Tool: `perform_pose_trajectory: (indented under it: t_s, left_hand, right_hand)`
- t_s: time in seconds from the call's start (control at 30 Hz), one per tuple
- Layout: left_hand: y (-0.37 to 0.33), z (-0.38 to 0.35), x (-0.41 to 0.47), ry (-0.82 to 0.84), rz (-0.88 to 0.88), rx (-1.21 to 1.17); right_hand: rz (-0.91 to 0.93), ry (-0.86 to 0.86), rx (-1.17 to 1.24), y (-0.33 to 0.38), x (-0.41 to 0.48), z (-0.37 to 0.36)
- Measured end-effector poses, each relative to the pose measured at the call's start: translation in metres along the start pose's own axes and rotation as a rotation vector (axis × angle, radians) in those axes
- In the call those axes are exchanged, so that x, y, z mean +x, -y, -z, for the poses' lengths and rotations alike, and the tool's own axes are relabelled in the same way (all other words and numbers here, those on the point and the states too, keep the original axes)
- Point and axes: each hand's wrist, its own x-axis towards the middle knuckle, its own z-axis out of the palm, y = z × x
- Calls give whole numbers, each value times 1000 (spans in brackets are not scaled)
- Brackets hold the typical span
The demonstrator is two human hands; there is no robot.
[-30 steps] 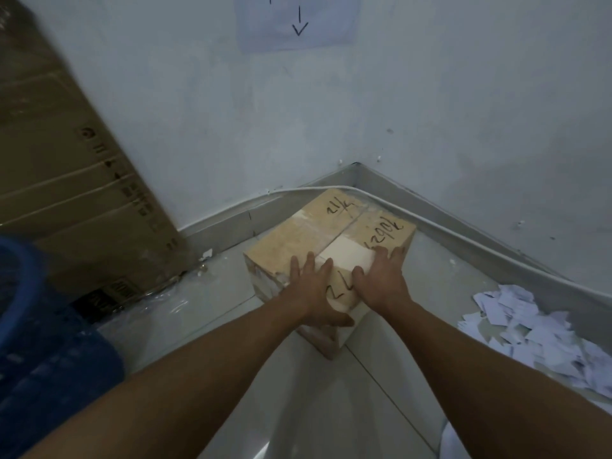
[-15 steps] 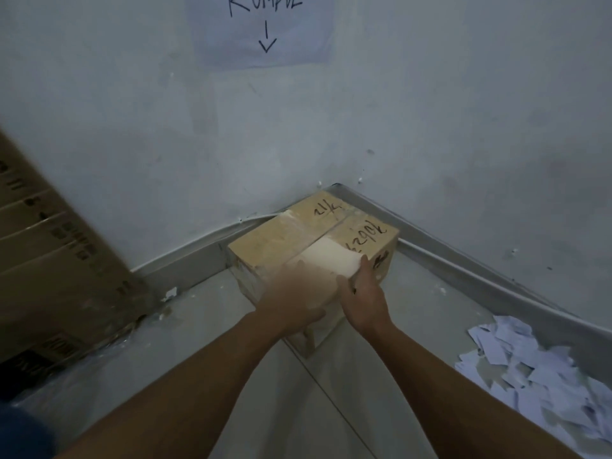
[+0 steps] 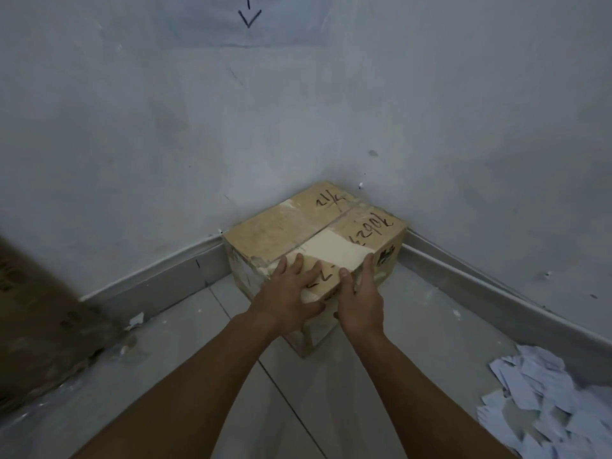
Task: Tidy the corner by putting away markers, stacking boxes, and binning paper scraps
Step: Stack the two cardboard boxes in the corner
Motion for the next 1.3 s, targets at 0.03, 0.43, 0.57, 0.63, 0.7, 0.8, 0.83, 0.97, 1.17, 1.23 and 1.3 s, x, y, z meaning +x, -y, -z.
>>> perform_pose_trajectory:
  t_s: [0.03, 0.43, 0.57, 0.63, 0.7, 0.8, 0.83, 0.97, 1.17, 1.23, 1.3]
  left_hand:
    - [0, 0, 1, -5, 0, -17]
    - [-23, -18, -22, -168, 72, 135]
    - [-31, -15, -26, -178, 117, 132]
    - [-38, -15, -29, -213, 131, 106]
    - [-45, -14, -35, -310, 113, 48]
    - [-56, -13, -43, -426, 41, 34]
    - [-61, -12, -46, -439, 17, 28]
    - [-88, -7, -55, -447, -60, -51]
    - [-149, -7, -66, -443, -211, -153]
    - [-174, -12, -69, -426, -253, -192]
    - [-199, -19, -70, -395, -307, -218]
  right_hand:
    - [-3, -2, 11, -1, 3, -1]
    - [-11, 59, -35, 10, -5, 19]
    - [87, -36, -97, 18, -19, 33]
    - [137, -57, -130, 20, -24, 44]
    - [175, -66, -138, 20, -28, 58]
    - [175, -69, -153, 20, -35, 81]
    - [177, -70, -162, 20, -37, 90]
    - [198, -104, -206, 23, -45, 130]
    - [255, -221, -256, 27, -64, 201]
    - [255, -257, -264, 25, -73, 227]
    - [232, -289, -270, 21, -82, 254]
